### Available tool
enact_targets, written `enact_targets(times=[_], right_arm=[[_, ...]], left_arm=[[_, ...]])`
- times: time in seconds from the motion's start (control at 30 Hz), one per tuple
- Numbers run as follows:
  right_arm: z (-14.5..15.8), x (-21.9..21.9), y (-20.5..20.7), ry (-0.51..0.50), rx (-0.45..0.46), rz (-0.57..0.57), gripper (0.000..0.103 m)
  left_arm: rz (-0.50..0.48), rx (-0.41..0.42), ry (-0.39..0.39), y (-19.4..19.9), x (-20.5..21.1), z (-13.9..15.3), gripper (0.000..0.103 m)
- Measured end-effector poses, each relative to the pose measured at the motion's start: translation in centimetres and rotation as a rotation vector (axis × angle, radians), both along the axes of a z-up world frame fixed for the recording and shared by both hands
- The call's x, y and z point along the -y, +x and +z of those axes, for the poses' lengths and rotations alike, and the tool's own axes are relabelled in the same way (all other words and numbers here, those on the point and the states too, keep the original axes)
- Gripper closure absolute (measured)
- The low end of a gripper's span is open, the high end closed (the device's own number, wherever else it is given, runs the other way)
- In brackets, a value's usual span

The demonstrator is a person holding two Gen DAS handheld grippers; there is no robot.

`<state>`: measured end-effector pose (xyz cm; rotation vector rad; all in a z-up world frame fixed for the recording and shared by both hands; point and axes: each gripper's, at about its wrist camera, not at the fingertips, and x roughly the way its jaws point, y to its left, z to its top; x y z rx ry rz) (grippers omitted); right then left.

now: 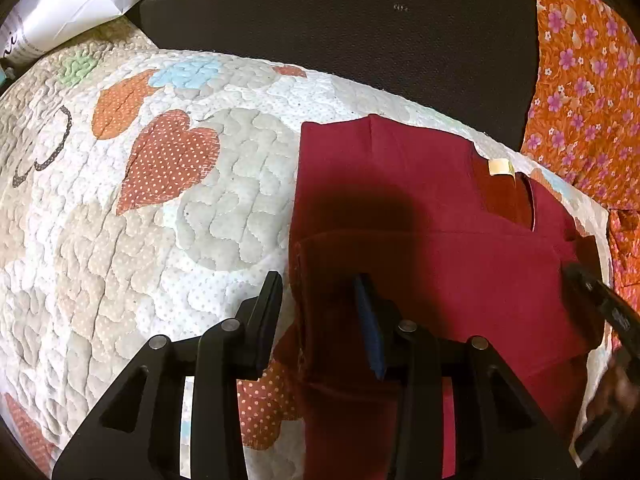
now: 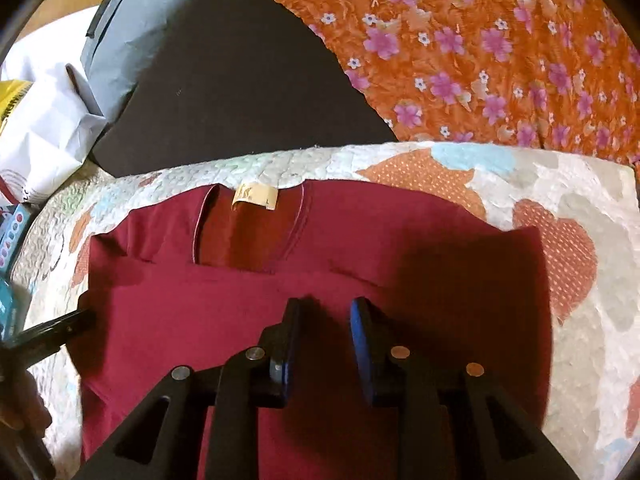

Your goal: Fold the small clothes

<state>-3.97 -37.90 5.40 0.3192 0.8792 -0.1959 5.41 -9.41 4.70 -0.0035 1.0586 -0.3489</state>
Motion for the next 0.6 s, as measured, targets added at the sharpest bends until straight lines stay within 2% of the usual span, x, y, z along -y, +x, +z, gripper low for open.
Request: enact_targets(times=[0.1,0.23,0.33,0.47,0.53,0.6], right_arm=[[1.3,-0.8,-3.2,-0.033,0.008,0.002,0.079],[1.6,-0.1,-8.0,-0.073,0.011,-0.103,0.074],[-0.9,1.0,-8.2,-0.045,-0.044,-0.108,0.073],[0.2,0.6,-9.3,-0.034,-0.045,-0.102,0.073],[1.4,0.1,-11.2,-0.023,-0.025,-0.105,0.073],[1.8,-0.7,-13.1,-0.015,-0.023,-0.093,0.073]], left_arm=[[0.008,0.005,0.004,-0.2,-0.1,0.2,0.066],[0.012,0.027,0.029,-0.9,0.0,0.6,0.066],[0.006,0.041,0.041,-1.8,0.0,1.2,0.066],[-0.014,0.048,0.028,-4.3,-1.1,2.3,0.066],[-0.035,0.025,0.020,-6.0,-2.0,2.5,0.054],[-0.056,0.002,0.004,-7.6,-2.7,2.9,0.050]])
